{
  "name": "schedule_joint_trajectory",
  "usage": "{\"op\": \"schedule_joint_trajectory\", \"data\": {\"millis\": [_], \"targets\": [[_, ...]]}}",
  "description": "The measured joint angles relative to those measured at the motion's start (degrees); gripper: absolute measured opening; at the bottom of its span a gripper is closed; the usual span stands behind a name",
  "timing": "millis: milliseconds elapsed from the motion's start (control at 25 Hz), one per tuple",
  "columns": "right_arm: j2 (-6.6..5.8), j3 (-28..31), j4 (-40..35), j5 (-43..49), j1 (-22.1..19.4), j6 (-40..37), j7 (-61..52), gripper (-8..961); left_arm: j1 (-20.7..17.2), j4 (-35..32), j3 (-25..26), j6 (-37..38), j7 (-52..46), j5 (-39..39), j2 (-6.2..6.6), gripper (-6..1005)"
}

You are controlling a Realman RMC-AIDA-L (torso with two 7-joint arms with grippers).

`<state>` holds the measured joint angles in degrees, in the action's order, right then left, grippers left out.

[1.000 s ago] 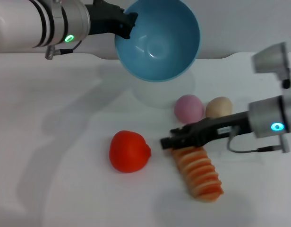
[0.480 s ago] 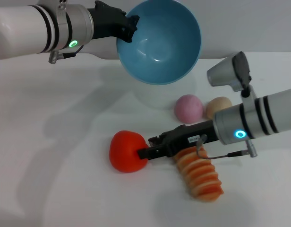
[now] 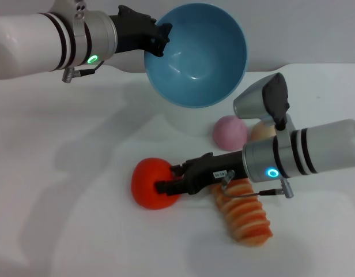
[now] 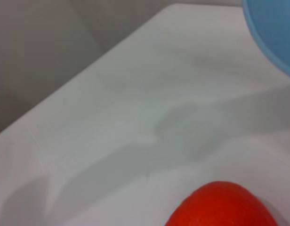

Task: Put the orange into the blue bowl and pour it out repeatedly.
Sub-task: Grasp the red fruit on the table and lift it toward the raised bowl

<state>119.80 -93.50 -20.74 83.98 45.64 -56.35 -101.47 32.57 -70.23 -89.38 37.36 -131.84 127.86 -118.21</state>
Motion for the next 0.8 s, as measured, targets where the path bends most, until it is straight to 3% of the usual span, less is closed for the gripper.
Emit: {"op": "schedule_joint_trajectory", "data": {"millis": [160,480,680,800], "targets": [[0.00,-4.7,-0.1,-4.8,-0.4,1.2,-0.1,611,-0.2,0.0,0.0,0.0,0.0,0.0,0.00,0],[0.00,-7.0,-1.2,-5.5,-1.2,1.7,2.2,604,-0.6,0.0,-0.7,0.0,0.1,0.0,0.06,0],[0.00,-7.5,-2.3,-5.6,-1.8,1.7,2.4,384,-0.7,0.0,-0.9,0.0,0.1,-0.1,0.07,-1],[0.00,-7.6,-5.7,-5.6,-4.3,1.7,3.1,265,-0.7,-0.2,-1.1,0.0,0.1,-0.1,0.05,-1]]}}
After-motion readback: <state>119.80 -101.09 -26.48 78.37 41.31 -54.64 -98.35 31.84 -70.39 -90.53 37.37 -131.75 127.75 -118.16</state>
